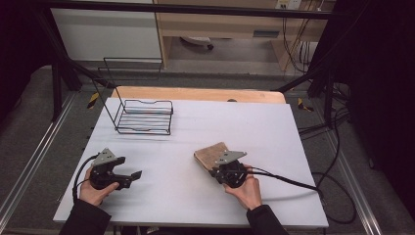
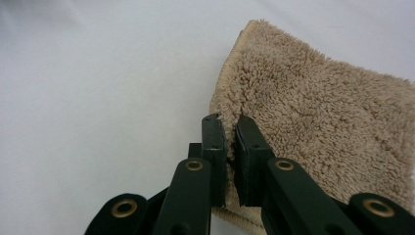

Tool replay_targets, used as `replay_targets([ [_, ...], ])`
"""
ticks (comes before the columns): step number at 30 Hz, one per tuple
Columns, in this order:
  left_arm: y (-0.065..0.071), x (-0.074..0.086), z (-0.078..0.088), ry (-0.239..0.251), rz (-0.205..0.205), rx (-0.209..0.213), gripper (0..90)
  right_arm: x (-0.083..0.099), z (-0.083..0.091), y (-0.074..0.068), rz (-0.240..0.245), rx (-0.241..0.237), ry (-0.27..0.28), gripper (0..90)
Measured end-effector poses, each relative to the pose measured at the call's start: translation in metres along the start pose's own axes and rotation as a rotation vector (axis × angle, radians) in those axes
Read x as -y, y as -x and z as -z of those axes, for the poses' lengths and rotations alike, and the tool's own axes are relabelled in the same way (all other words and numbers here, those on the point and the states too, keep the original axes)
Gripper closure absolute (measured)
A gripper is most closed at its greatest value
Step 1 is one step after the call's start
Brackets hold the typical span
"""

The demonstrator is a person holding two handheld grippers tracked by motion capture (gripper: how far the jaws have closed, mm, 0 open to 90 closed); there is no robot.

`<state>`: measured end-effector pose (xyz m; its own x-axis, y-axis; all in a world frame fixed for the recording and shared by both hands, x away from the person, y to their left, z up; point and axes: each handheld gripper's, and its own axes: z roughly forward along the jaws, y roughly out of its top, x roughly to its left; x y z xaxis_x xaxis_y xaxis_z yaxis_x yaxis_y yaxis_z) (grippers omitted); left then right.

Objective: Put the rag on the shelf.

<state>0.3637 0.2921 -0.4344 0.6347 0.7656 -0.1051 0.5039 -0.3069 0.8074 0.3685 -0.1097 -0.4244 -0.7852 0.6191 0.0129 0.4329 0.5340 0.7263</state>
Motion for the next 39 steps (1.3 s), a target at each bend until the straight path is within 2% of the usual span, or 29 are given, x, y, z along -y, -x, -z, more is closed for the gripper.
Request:
replay_targets([
  [9, 0.0, 0.0, 0.001, -0.001, 0.003, 0.0, 9.6, -0.002, -0.005, -0.014, 0.027, -0.063, -0.007, 84.5],
  [16, 0.0, -0.001, 0.001, -0.004, 0.002, 0.001, 9.6, -0.004, -0.005, -0.027, 0.032, -0.139, 0.002, 84.2],
  [23, 0.002, -0.001, 0.0, -0.013, -0.004, 0.008, 9.4, 0.001, -0.014, -0.03, 0.035, -0.156, -0.014, 82.0],
  [25, 0.003, -0.002, 0.0, -0.014, -0.007, 0.008, 9.4, 0.003, -0.017, -0.031, 0.024, -0.159, -0.011, 79.3],
  [26, 0.003, -0.002, 0.0, -0.013, -0.006, 0.009, 9.2, 0.002, -0.017, -0.031, 0.029, -0.161, -0.001, 73.8],
  [27, 0.003, -0.002, 0.0, -0.012, -0.007, 0.01, 9.2, 0.002, -0.017, -0.031, 0.029, -0.161, -0.001, 73.8],
  [29, 0.004, -0.003, 0.0, -0.013, -0.006, 0.011, 8.8, -0.002, -0.01, -0.028, 0.012, -0.146, 0.044, 63.4],
  [30, 0.004, -0.003, 0.0, -0.013, -0.005, 0.012, 8.8, -0.002, -0.01, -0.028, 0.012, -0.146, 0.044, 63.4],
  [31, 0.004, -0.003, 0.0, -0.014, -0.005, 0.011, 8.3, -0.004, -0.004, -0.024, -0.005, -0.134, 0.077, 57.6],
  [33, 0.005, -0.003, 0.0, -0.016, -0.004, 0.012, 7.9, -0.003, 0.001, -0.018, -0.019, -0.1, 0.099, 50.5],
  [39, 0.009, -0.006, -0.002, -0.017, -0.008, 0.021, 6.6, 0.005, 0.013, 0.006, -0.087, -0.01, 0.123, 34.0],
])
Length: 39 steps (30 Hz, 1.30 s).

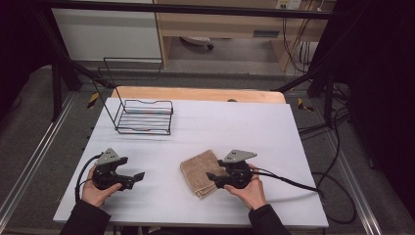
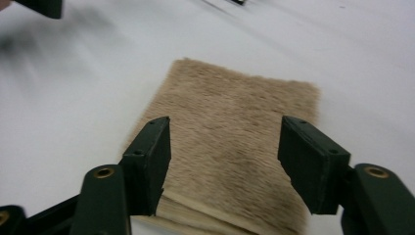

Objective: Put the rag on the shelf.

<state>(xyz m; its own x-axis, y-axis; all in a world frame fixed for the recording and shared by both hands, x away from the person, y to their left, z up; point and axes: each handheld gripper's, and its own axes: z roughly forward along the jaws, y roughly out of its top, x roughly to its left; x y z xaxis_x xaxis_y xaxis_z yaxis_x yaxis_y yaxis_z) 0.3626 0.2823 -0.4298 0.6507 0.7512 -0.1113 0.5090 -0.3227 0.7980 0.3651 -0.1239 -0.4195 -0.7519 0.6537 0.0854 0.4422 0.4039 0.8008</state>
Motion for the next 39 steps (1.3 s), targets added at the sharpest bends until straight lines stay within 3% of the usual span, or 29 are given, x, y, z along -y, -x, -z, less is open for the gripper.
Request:
replay_targets([
  [3, 0.003, -0.003, -0.002, -0.005, -0.004, 0.003, 6.5, 0.003, 0.003, 0.008, -0.017, 0.025, 0.0, 30.7],
  [4, 0.005, -0.004, -0.002, -0.005, -0.004, 0.003, 6.5, 0.007, 0.006, 0.016, -0.03, 0.048, -0.001, 25.8],
  [11, 0.018, -0.019, -0.009, -0.008, -0.019, 0.034, 6.4, 0.023, 0.012, 0.033, -0.085, 0.076, -0.039, 27.7],
  [16, 0.028, -0.032, -0.019, -0.021, -0.042, 0.049, 7.8, 0.03, 0.011, 0.037, -0.13, 0.082, -0.047, 42.2],
  [17, 0.03, -0.035, -0.022, -0.026, -0.044, 0.052, 8.6, 0.031, 0.008, 0.036, -0.13, 0.068, -0.052, 51.9],
  [18, 0.032, -0.038, -0.025, -0.03, -0.046, 0.051, 8.6, 0.031, 0.008, 0.036, -0.13, 0.068, -0.052, 51.9],
  [19, 0.034, -0.041, -0.028, -0.036, -0.051, 0.051, 9.6, 0.033, 0.005, 0.033, -0.145, 0.051, -0.057, 61.1],
  [20, 0.036, -0.044, -0.032, -0.039, -0.049, 0.053, 9.6, 0.033, 0.005, 0.033, -0.145, 0.051, -0.057, 61.1],
  [27, 0.053, -0.065, -0.06, -0.076, -0.063, 0.051, 17.9, 0.035, 0.003, 0.032, -0.167, 0.035, -0.075, 83.6],
  [31, 0.061, -0.073, -0.078, -0.11, -0.063, 0.069, 25.2, 0.034, 0.005, 0.032, -0.163, 0.05, -0.074, 80.2],
  [34, 0.066, -0.075, -0.091, -0.14, -0.07, 0.074, 34.8, 0.036, 0.006, 0.03, -0.169, 0.053, -0.077, 70.4],
  [39, 0.07, -0.074, -0.108, -0.185, -0.068, 0.086, 47.7, 0.038, 0.003, 0.028, -0.171, 0.053, -0.082, 68.1],
])
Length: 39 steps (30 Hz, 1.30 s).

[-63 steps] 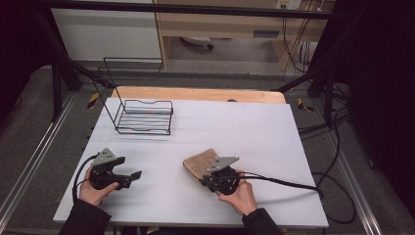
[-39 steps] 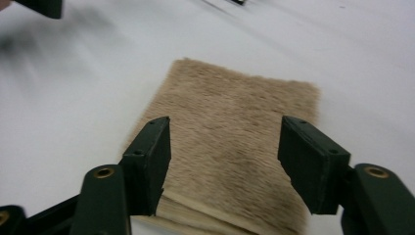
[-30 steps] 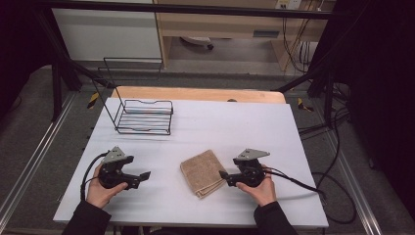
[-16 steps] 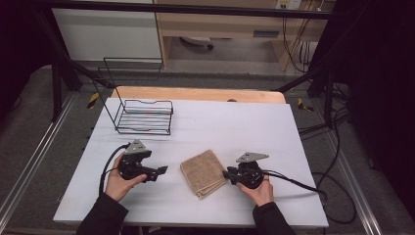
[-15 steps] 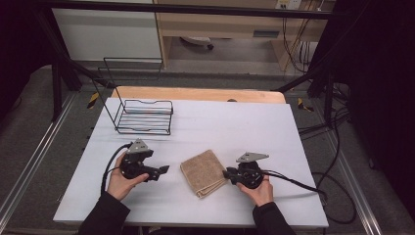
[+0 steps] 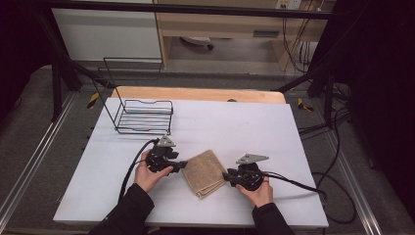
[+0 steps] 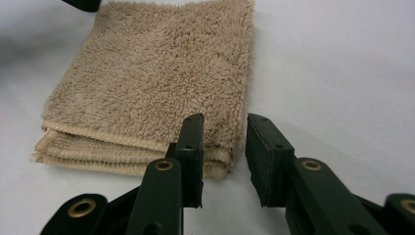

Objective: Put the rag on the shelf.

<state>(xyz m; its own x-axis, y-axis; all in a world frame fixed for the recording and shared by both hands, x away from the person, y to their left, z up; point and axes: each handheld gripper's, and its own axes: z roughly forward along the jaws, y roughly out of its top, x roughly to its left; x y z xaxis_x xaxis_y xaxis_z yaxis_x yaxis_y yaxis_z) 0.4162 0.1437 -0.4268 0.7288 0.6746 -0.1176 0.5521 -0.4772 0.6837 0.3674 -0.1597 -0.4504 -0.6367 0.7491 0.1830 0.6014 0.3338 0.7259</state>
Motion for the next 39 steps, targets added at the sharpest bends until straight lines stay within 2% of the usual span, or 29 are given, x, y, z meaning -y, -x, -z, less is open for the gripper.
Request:
replay_targets([
  [4, 0.002, 0.003, -0.007, -0.029, -0.016, 0.014, 59.8, 0.002, -0.002, -0.002, -0.011, 0.007, -0.005, 68.7],
  [7, 0.002, 0.004, -0.01, -0.043, -0.02, 0.032, 65.1, 0.003, -0.003, -0.003, -0.02, 0.008, -0.006, 70.4],
  [13, 0.006, 0.006, -0.015, -0.053, -0.034, 0.043, 70.9, 0.003, -0.004, -0.004, -0.057, -0.001, -0.012, 74.5],
  [19, 0.007, 0.006, -0.015, -0.055, -0.024, 0.057, 76.3, 0.003, -0.005, -0.004, -0.092, -0.012, -0.018, 79.7],
  [26, 0.011, 0.006, -0.013, -0.059, -0.044, 0.049, 84.6, 0.0, -0.004, -0.003, -0.114, -0.024, -0.024, 85.7],
  [29, 0.01, 0.006, -0.011, -0.061, -0.034, 0.056, 85.6, -0.001, -0.004, -0.002, -0.106, -0.025, -0.028, 86.3],
  [33, 0.012, 0.008, -0.003, -0.062, -0.027, 0.051, 86.0, -0.008, -0.004, -0.004, -0.067, -0.009, -0.022, 86.5],
  [37, 0.012, 0.015, 0.007, -0.052, 0.001, 0.057, 86.1, -0.015, -0.009, -0.004, -0.043, -0.005, -0.025, 86.7],
  [39, 0.014, 0.019, 0.012, -0.048, 0.013, 0.045, 86.1, -0.019, -0.012, -0.006, -0.021, 0.001, -0.027, 86.8],
])
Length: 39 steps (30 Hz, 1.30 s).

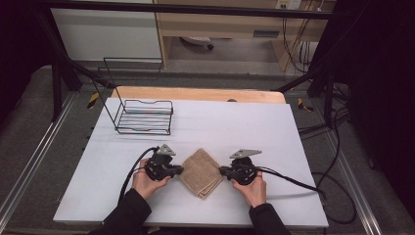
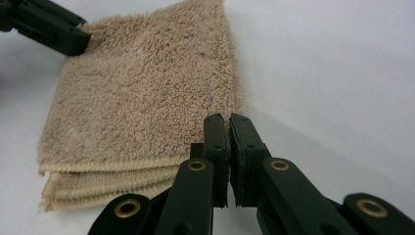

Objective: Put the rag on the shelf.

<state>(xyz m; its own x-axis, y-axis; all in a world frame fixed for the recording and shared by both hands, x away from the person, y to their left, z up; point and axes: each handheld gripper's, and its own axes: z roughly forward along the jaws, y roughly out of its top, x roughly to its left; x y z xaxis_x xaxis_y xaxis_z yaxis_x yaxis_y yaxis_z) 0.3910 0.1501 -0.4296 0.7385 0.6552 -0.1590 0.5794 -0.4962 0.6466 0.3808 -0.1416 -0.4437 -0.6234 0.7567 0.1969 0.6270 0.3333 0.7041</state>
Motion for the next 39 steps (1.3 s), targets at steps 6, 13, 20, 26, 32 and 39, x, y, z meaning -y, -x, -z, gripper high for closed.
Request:
replay_targets([
  [6, 0.005, 0.012, 0.016, 0.016, 0.037, -0.04, 86.0, -0.013, -0.013, -0.007, 0.049, 0.0, 0.002, 87.0],
  [13, 0.007, 0.027, 0.028, 0.042, 0.09, -0.061, 85.9, -0.028, -0.03, -0.016, 0.112, -0.011, 0.007, 87.0],
  [20, 0.005, 0.042, 0.041, 0.055, 0.121, -0.091, 85.8, -0.042, -0.045, -0.027, 0.142, -0.044, 0.021, 87.0],
  [26, -0.002, 0.055, 0.054, 0.068, 0.159, -0.119, 85.4, -0.055, -0.061, -0.039, 0.182, -0.077, 0.018, 87.1],
  [32, -0.002, 0.065, 0.052, 0.067, 0.164, -0.125, 84.3, -0.057, -0.077, -0.044, 0.2, -0.101, 0.028, 86.1],
  [39, -0.005, 0.066, 0.055, 0.075, 0.13, -0.127, 73.4, -0.057, -0.076, -0.043, 0.2, -0.1, 0.066, 77.5],
])
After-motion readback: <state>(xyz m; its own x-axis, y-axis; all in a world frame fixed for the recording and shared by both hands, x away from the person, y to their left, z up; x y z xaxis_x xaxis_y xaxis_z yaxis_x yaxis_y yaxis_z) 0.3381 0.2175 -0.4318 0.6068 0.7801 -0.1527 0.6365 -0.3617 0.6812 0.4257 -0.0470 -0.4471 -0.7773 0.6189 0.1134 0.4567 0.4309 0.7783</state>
